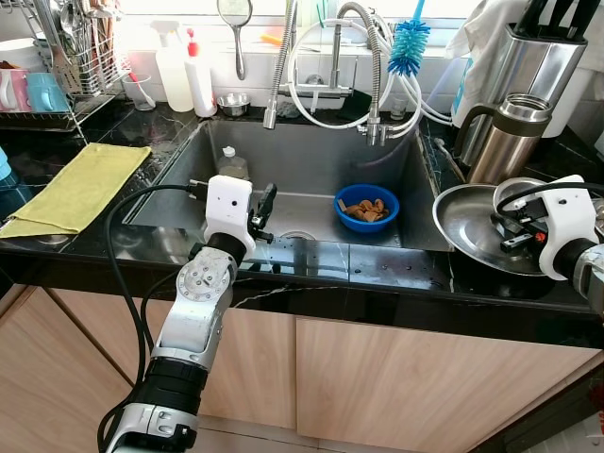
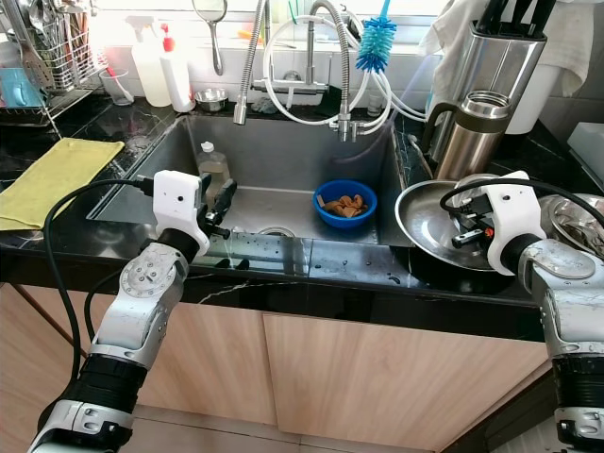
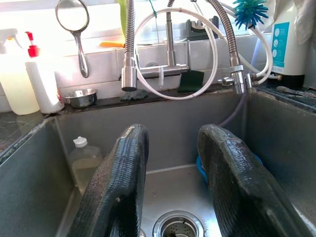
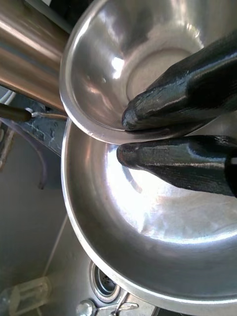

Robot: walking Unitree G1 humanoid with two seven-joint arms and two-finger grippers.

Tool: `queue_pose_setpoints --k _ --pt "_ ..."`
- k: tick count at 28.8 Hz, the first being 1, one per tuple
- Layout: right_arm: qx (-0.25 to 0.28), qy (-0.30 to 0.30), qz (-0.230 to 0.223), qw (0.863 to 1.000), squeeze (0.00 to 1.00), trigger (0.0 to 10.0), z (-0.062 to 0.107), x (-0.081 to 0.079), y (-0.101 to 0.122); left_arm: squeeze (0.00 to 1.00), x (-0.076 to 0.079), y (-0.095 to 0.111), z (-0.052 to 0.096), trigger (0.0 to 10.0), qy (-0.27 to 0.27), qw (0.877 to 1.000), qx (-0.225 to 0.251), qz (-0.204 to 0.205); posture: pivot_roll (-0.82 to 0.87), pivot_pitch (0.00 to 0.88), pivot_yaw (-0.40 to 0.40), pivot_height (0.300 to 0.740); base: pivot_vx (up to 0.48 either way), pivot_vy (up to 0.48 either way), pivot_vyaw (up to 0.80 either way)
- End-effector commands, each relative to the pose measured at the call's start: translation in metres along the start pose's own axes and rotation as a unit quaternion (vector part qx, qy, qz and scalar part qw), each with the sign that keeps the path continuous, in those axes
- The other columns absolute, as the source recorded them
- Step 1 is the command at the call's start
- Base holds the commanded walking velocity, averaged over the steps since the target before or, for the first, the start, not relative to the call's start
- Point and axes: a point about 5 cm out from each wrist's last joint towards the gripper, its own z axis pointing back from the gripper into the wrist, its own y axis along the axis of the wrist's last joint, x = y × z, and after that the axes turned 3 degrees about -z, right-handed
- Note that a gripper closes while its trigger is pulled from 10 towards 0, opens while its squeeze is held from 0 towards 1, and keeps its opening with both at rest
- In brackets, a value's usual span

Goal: Kitchen organization

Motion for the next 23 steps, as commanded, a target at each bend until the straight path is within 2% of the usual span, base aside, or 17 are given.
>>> queue_pose_setpoints --k 1,5,10,23 --pt "0.004 -0.008 -0.005 1.000 0.00 0.0 0.000 0.000 0.002 0.00 -0.003 0.004 -0.003 10.0 0.006 1.000 0.004 -0.002 -0.04 0.000 0.010 0.740 0.000 0.000 0.00" --pt "0.046 -0.032 -0.009 0.998 0.00 0.0 0.004 -0.005 0.018 0.00 -0.006 0.005 -0.003 10.0 0.016 1.000 0.004 0.000 -0.03 0.000 0.008 0.740 0.000 0.000 0.00" --pt "0.075 -0.050 -0.005 0.996 0.00 0.0 0.009 -0.005 0.034 0.00 -0.006 0.005 -0.004 10.0 0.021 1.000 0.005 0.003 -0.03 0.000 0.006 0.740 0.000 0.000 0.00" --pt "0.110 -0.093 -0.002 0.990 0.00 0.0 0.020 -0.003 0.055 0.00 -0.007 0.006 -0.003 10.0 0.028 1.000 0.005 0.012 -0.03 0.001 0.004 0.740 0.000 0.000 0.00"
